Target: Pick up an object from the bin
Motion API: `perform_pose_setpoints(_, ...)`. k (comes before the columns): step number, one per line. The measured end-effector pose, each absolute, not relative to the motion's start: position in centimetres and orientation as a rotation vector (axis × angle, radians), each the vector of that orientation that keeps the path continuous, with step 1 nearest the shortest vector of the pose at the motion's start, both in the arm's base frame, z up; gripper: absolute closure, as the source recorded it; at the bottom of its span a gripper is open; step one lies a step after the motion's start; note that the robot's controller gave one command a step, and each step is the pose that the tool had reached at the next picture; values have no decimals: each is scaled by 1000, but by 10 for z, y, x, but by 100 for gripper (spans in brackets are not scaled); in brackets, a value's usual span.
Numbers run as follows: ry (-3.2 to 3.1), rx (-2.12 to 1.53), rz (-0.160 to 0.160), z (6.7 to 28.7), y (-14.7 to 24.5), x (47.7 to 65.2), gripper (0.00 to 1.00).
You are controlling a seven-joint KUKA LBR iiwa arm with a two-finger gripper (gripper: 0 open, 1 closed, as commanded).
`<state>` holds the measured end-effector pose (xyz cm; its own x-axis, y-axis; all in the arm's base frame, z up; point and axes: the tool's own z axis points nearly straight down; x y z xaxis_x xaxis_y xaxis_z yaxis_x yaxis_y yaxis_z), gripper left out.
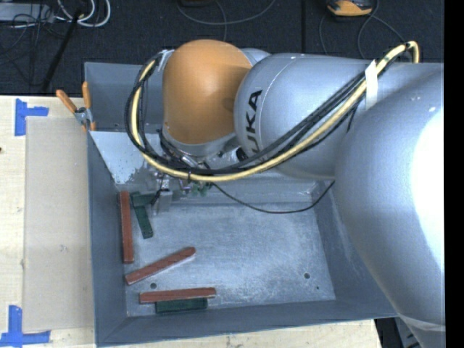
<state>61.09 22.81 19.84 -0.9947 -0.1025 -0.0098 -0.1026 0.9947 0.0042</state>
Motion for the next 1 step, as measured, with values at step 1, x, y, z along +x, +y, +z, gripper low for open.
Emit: perform_pose_setpoints(1, 3045, -746, 0, 281, 176, 589, 100)
